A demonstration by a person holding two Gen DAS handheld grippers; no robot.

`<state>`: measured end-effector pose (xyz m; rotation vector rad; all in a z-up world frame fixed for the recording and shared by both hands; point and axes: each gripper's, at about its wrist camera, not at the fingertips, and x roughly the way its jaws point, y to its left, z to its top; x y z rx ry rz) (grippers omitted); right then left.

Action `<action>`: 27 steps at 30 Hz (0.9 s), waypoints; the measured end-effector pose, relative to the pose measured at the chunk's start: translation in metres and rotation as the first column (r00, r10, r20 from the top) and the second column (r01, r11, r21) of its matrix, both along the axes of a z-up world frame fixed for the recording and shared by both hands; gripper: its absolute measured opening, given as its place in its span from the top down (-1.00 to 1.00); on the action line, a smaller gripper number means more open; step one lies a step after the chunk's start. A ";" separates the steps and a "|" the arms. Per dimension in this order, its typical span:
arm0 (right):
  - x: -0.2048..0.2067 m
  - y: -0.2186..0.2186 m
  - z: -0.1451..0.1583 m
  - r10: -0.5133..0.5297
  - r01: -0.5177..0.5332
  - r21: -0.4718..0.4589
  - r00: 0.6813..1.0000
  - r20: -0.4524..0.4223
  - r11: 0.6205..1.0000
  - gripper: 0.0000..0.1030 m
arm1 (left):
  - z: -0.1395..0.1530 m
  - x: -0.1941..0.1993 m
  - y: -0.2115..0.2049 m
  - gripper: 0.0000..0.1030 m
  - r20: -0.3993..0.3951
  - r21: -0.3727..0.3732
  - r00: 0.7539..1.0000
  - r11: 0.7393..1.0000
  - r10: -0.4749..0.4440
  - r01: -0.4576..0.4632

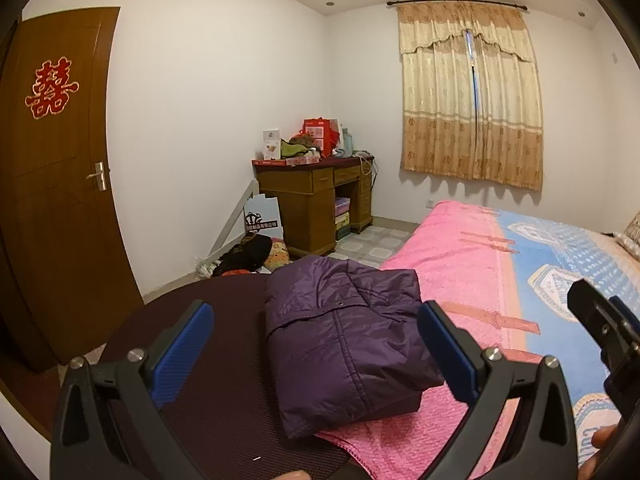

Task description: Fold large clothes

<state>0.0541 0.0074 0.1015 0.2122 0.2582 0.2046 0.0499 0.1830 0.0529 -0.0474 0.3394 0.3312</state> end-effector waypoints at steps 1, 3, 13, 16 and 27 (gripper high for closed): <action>0.000 0.000 0.000 -0.002 0.002 0.001 1.000 -0.001 1.000 -0.84 | 0.000 0.001 -0.001 -1.00 -0.003 0.008 1.000 1.000 0.004 -0.004; 0.000 -0.001 -0.001 -0.006 0.006 0.004 1.000 -0.002 1.000 -0.84 | -0.001 0.002 -0.001 -1.00 -0.009 0.018 1.000 1.000 0.012 -0.011; 0.000 -0.001 -0.003 -0.011 0.011 0.005 1.000 -0.013 1.000 -0.84 | -0.002 0.004 0.001 -1.00 -0.019 0.011 1.000 1.000 0.015 -0.015; -0.001 -0.001 -0.004 -0.012 0.012 0.005 1.000 -0.013 1.000 -0.84 | -0.004 0.006 0.003 -1.00 -0.029 -0.009 0.999 1.000 0.015 -0.015; -0.001 0.002 -0.005 -0.015 0.015 0.010 1.000 -0.017 1.000 -0.84 | -0.005 0.006 -0.002 -1.00 -0.023 0.009 1.000 1.000 0.002 -0.002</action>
